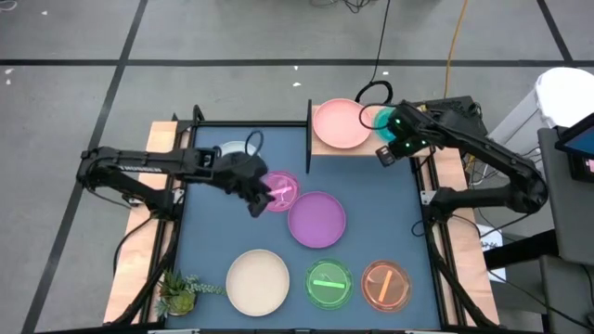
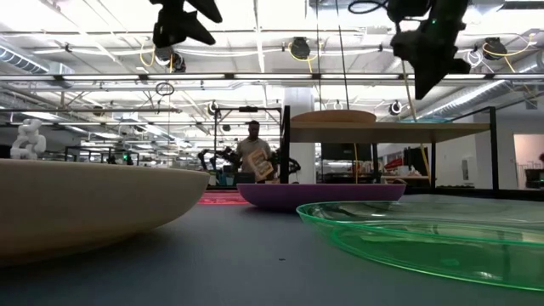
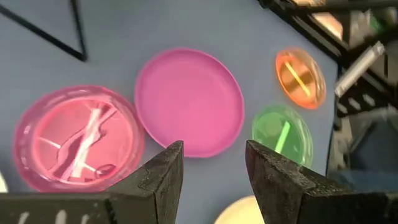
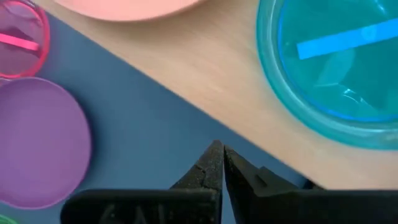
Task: Place and stack plates onto a shelf
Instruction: Stack the large light brown plate on top of the large light orange plate on the shelf
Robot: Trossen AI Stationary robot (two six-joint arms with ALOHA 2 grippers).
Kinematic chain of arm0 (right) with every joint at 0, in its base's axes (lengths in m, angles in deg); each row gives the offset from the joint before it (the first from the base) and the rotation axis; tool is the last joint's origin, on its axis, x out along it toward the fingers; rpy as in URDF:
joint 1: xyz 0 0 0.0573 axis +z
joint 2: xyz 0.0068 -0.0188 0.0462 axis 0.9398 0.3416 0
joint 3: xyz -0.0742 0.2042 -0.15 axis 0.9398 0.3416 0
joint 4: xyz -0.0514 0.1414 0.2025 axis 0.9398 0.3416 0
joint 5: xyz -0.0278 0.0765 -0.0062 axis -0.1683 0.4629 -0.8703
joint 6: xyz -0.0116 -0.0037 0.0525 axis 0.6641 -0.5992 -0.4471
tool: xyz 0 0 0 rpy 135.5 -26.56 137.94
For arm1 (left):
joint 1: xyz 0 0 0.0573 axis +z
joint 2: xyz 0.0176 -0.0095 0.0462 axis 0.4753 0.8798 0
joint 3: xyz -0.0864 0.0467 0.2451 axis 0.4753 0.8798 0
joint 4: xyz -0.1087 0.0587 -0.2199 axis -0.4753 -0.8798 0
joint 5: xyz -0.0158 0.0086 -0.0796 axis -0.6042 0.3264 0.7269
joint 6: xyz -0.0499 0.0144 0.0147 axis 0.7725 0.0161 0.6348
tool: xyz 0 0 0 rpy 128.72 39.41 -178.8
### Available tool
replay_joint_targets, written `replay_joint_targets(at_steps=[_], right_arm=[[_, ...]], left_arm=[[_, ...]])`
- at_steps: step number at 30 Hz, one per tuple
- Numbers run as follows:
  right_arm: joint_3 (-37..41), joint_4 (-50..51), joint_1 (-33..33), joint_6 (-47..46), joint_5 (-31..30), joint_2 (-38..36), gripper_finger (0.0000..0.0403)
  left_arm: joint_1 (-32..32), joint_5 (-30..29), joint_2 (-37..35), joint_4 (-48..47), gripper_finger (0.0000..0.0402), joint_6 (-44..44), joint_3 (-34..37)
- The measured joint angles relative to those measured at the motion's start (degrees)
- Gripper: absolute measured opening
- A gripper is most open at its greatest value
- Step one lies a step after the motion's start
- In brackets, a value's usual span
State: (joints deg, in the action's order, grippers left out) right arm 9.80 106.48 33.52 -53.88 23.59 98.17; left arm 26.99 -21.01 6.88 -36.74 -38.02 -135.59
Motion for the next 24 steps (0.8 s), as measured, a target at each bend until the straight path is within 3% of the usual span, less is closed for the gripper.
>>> replay_joint_targets(at_steps=[8, 24], right_arm=[[0.0, -2.9, 6.7, -6.9, 2.3, -4.4, 0.0], [-0.1, -8.4, 26.0, -19.3, 1.0, -6.8, 0.0]], left_arm=[[-7.2, -1.7, 1.5, -1.8, 0.0177, -1.9, 0.5], [-20.6, -7.3, 2.4, -1.2, 0.019, 5.4, 14.1]])
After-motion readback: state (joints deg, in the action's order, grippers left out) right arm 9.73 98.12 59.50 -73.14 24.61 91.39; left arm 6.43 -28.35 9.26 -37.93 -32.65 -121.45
